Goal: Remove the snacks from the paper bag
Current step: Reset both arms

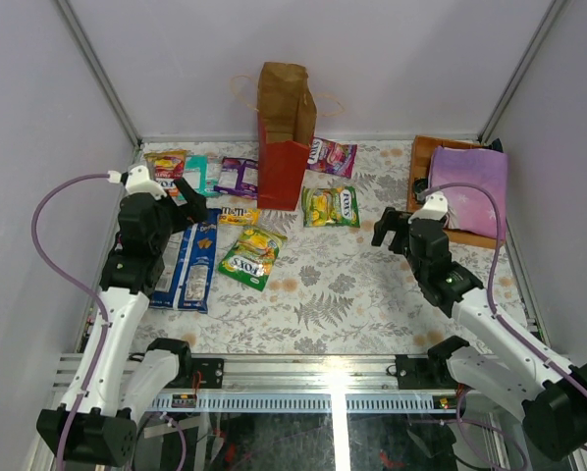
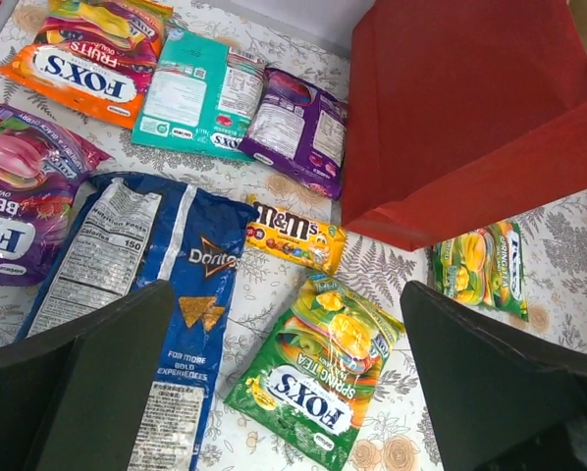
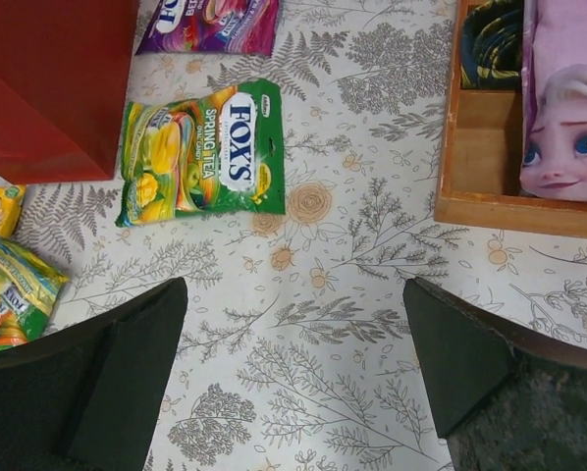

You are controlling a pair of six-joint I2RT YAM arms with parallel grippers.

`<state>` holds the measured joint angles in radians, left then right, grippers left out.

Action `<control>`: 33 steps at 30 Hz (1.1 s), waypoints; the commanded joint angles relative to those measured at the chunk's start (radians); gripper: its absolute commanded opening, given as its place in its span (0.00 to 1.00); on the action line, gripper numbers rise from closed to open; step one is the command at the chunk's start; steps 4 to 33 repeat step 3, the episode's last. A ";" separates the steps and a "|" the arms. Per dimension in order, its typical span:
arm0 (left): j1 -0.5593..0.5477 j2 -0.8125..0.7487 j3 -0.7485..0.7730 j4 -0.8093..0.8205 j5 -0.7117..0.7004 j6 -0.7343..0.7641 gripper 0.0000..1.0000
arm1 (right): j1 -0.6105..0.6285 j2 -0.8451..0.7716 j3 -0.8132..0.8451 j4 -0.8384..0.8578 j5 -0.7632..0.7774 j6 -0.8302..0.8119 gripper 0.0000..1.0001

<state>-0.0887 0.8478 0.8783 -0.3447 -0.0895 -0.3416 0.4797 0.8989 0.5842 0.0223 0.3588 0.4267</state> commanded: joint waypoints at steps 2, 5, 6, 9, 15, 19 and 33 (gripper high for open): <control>0.007 -0.006 -0.010 0.069 -0.020 0.012 1.00 | -0.001 -0.013 0.022 0.080 0.017 0.011 1.00; 0.007 -0.005 -0.010 0.069 -0.027 0.012 1.00 | 0.000 -0.018 0.014 0.095 0.021 0.006 0.99; 0.007 -0.005 -0.010 0.069 -0.027 0.012 1.00 | 0.000 -0.018 0.014 0.095 0.021 0.006 0.99; 0.007 -0.005 -0.010 0.069 -0.027 0.012 1.00 | 0.000 -0.018 0.014 0.095 0.021 0.006 0.99; 0.007 -0.005 -0.010 0.069 -0.027 0.012 1.00 | 0.000 -0.018 0.014 0.095 0.021 0.006 0.99; 0.007 -0.005 -0.010 0.069 -0.027 0.012 1.00 | 0.000 -0.018 0.014 0.095 0.021 0.006 0.99; 0.007 -0.005 -0.010 0.069 -0.027 0.012 1.00 | 0.000 -0.018 0.014 0.095 0.021 0.006 0.99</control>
